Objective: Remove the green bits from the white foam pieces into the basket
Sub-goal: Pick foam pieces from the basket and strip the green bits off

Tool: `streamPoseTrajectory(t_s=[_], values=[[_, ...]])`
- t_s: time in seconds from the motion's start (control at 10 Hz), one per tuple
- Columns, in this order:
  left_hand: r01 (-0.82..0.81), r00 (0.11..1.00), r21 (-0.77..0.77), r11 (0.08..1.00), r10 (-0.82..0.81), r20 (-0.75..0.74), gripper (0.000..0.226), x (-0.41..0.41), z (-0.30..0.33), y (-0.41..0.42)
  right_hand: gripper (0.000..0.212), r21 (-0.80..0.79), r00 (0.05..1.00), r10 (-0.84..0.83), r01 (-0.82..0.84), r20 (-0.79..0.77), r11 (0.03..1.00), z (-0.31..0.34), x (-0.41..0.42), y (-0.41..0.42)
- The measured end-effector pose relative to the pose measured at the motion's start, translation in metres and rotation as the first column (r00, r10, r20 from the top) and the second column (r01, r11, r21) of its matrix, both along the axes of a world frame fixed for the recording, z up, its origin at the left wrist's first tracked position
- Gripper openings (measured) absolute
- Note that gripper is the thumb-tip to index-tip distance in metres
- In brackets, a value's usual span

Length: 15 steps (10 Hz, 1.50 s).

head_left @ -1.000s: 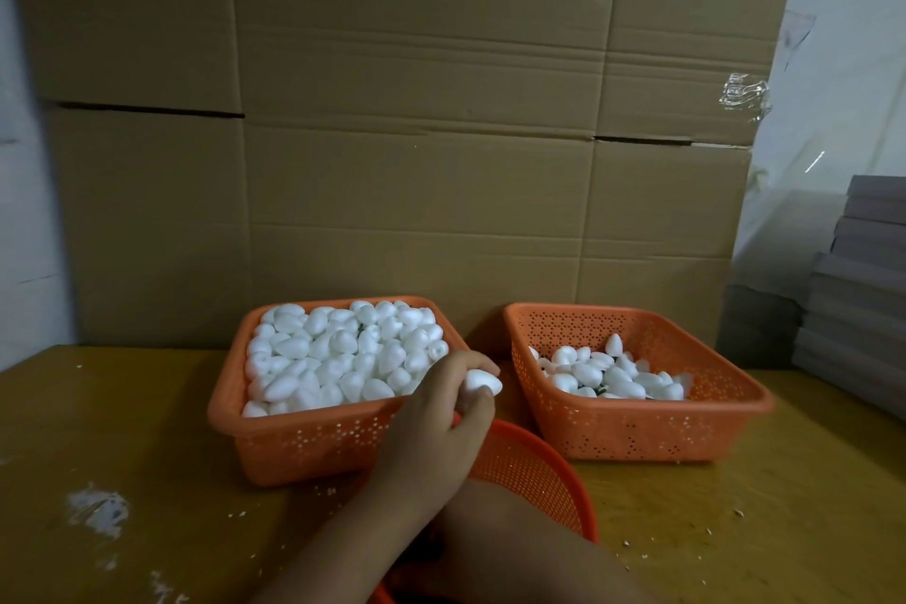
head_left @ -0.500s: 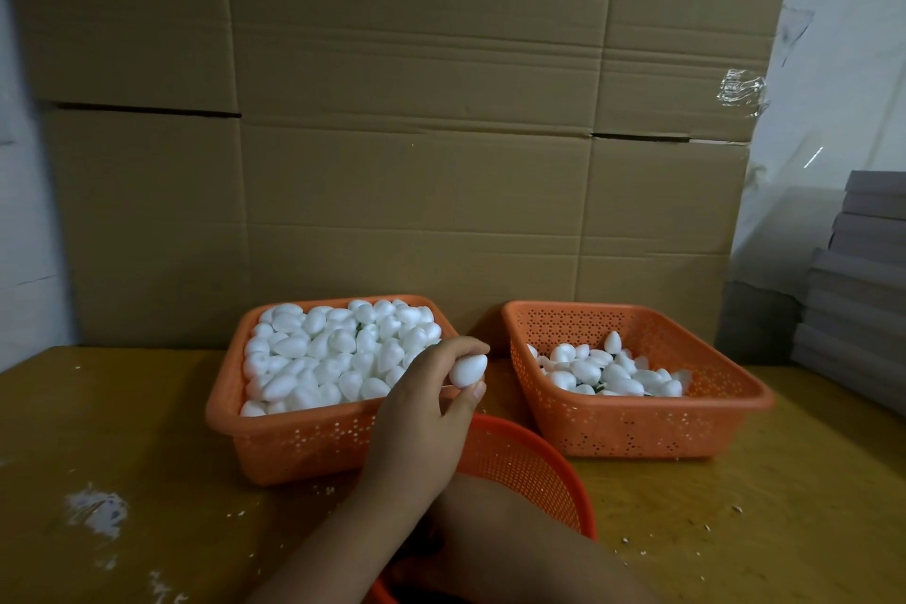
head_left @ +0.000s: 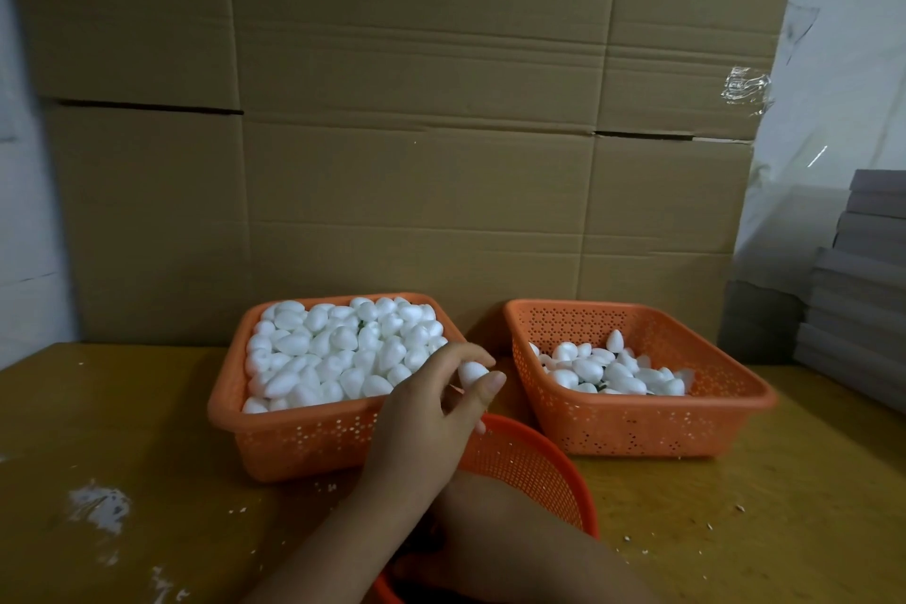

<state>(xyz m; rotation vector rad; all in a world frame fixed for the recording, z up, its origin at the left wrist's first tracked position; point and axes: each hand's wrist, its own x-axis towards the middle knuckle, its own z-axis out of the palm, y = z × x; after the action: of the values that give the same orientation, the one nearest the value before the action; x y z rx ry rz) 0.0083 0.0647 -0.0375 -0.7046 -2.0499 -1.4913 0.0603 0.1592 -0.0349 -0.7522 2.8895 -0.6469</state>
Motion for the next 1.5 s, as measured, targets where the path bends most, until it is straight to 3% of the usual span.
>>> streamPoseTrajectory(t_s=[0.2,0.3,0.5,0.6,0.9,1.1,1.3,1.5], values=[[-0.051,0.999,-0.013,0.999,0.051,-0.014,0.033,0.001,0.004,-0.001,0.035,0.117,0.999,0.004,-0.01,0.051,0.993,-0.021,-0.03,0.001],[-0.115,0.993,-0.026,0.993,0.115,-0.002,0.016,-0.001,0.003,-0.001,0.042,0.057,0.993,0.017,-0.024,0.116,0.998,-0.022,-0.031,-0.001],[-0.14,0.99,-0.024,0.99,0.141,0.019,0.038,-0.003,-0.001,-0.002,0.031,0.025,0.999,0.033,-0.033,0.002,0.999,-0.019,-0.017,0.004],[-0.138,0.99,-0.011,0.99,0.138,0.014,0.045,-0.006,-0.002,-0.002,0.05,0.029,0.998,0.053,-0.053,0.018,0.998,-0.023,-0.026,0.004],[-0.085,0.996,0.104,0.991,0.084,0.018,0.042,-0.005,-0.002,0.0,0.043,-0.06,0.983,0.108,-0.118,-0.151,0.991,-0.019,-0.02,0.005],[-0.055,0.998,0.104,0.993,0.054,0.012,0.034,-0.004,-0.002,0.0,0.046,-0.035,0.987,0.092,-0.097,-0.135,0.995,-0.024,-0.023,0.006],[0.038,0.999,0.073,0.997,-0.041,0.033,0.028,0.001,-0.001,-0.001,0.043,0.156,0.994,0.112,-0.11,0.001,0.982,-0.043,-0.039,0.003],[0.08,0.99,0.164,0.983,-0.098,0.105,0.024,0.001,0.007,0.0,0.041,-0.012,0.988,0.091,-0.094,-0.121,0.996,-0.01,-0.012,0.005]])
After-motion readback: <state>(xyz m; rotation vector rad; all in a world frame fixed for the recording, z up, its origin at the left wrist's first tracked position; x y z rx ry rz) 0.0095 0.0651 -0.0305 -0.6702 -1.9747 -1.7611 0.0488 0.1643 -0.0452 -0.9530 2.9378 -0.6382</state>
